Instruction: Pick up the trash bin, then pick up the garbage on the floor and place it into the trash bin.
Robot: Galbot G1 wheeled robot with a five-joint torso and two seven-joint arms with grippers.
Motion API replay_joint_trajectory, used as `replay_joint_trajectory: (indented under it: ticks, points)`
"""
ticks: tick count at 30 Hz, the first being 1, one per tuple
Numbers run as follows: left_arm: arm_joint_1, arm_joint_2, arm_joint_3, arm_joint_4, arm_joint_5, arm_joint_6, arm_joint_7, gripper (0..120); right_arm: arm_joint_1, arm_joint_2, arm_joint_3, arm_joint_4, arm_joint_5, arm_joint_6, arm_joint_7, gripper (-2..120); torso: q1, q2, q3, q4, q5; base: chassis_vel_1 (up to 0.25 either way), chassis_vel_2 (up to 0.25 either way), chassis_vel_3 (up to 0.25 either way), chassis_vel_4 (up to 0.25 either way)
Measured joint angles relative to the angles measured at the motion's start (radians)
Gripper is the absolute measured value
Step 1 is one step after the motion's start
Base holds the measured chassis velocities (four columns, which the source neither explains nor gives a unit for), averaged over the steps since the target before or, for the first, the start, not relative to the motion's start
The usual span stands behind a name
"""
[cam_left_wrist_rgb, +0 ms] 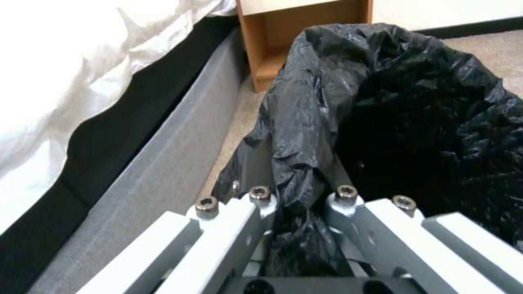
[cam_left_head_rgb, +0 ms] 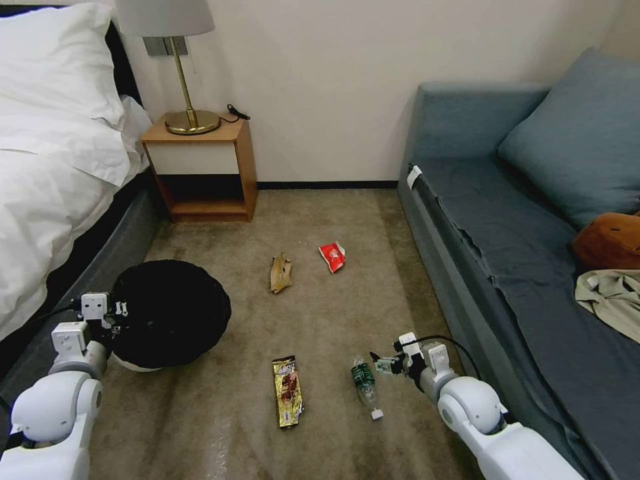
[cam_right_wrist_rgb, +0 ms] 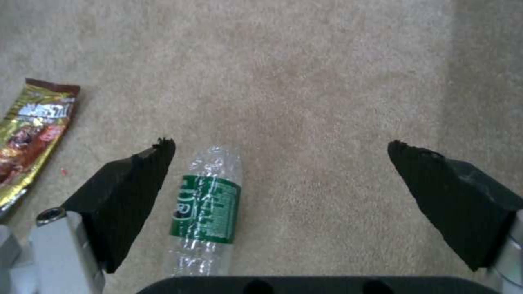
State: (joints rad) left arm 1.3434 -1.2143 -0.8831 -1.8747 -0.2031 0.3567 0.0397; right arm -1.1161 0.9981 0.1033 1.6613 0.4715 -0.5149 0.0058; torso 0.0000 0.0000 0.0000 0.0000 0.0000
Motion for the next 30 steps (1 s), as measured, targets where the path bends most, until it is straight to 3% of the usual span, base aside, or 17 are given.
replay_joint_trajectory:
  ticks: [8,14,30]
  points:
    - [0.014,-0.034,-0.005,-0.035,0.019,-0.001,-0.001,4,0.123,0.020,-0.110,-0.199,-0.009,-0.001,-0.044,100,0.000,0.000,0.000,0.0000,0.0001,0.000,0.000,0.000,0.000]
    - [0.032,-0.053,-0.012,-0.060,0.023,0.001,-0.001,4,0.161,0.048,-0.161,-0.269,-0.026,0.017,-0.060,100,0.000,0.000,0.000,0.0000,0.0000,0.000,0.000,0.000,0.000]
    - [0.019,-0.053,-0.016,-0.042,0.024,0.003,-0.001,4,0.170,0.136,-0.221,-0.401,-0.092,0.043,-0.075,100,0.000,0.000,0.000,0.0000,-0.0001,0.000,0.000,0.000,0.000]
